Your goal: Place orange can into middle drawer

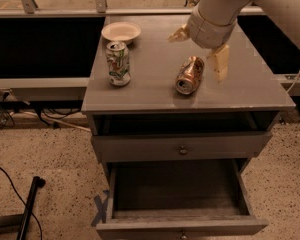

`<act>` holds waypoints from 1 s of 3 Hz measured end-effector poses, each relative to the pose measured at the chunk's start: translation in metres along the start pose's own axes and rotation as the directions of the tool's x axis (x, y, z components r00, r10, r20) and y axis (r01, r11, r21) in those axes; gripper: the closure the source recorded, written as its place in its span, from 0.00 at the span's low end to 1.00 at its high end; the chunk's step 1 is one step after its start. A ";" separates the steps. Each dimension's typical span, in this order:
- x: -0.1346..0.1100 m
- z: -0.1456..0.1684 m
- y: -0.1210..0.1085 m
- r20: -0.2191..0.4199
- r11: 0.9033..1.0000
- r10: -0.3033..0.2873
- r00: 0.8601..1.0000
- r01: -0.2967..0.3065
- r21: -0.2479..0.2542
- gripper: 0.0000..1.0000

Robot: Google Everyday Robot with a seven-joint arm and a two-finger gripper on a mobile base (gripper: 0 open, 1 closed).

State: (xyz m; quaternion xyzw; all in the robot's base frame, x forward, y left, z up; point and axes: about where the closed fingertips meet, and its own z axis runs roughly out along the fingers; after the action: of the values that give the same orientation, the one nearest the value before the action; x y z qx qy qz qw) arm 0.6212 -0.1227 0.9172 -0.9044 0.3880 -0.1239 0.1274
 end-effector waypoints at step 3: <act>0.025 0.068 0.017 0.098 0.884 -0.386 0.917 0.398 -0.244 0.14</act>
Offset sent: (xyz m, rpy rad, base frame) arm 0.0350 -0.0320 -0.0661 -0.3345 0.2195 0.4036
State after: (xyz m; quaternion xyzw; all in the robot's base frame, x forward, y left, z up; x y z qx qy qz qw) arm 0.6486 -0.1428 0.8506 -0.9755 0.2069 -0.0742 -0.0104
